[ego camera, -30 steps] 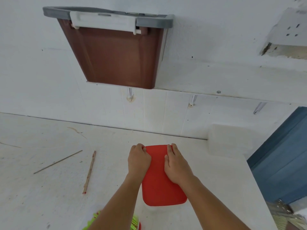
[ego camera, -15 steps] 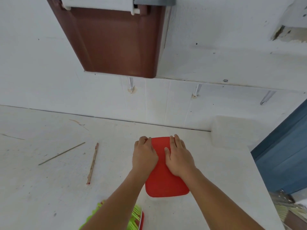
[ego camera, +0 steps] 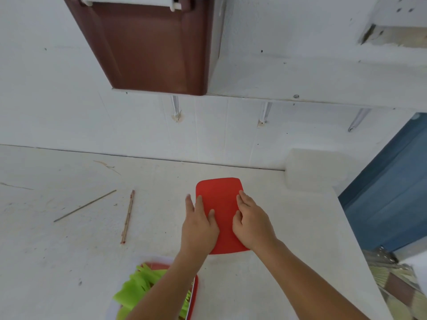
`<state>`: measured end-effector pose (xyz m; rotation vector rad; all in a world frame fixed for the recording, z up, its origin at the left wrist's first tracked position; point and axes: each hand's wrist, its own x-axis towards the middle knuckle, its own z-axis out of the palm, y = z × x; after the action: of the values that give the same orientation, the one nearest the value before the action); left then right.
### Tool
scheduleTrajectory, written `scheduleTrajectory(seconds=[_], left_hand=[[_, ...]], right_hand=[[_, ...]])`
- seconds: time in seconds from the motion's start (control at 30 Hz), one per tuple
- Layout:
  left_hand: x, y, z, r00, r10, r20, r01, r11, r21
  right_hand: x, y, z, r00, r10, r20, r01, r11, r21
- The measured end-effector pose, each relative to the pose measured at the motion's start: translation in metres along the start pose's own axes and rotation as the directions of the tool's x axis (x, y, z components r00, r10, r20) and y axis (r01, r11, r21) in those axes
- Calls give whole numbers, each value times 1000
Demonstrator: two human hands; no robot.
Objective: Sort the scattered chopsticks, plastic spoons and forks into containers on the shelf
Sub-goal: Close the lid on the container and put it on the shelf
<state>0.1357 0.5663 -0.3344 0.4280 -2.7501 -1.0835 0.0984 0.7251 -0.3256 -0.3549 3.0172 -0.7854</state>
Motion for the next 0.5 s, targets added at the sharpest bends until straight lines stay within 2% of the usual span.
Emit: scheduleTrajectory(seconds=[0.13, 0.3, 0.5], left_hand=[[-5, 1, -5, 996, -69, -54, 63, 993, -95], [0, 2, -8, 995, -83, -62, 78, 993, -91], [15, -1, -12, 989, -134, -60, 131, 991, -39]], right_hand=[[-16, 2, 0, 994, 38, 100, -48, 994, 100], [-13, 4, -1, 981, 48, 186, -78, 985, 155], [-1, 4, -5, 988, 68, 138, -88, 986, 141]])
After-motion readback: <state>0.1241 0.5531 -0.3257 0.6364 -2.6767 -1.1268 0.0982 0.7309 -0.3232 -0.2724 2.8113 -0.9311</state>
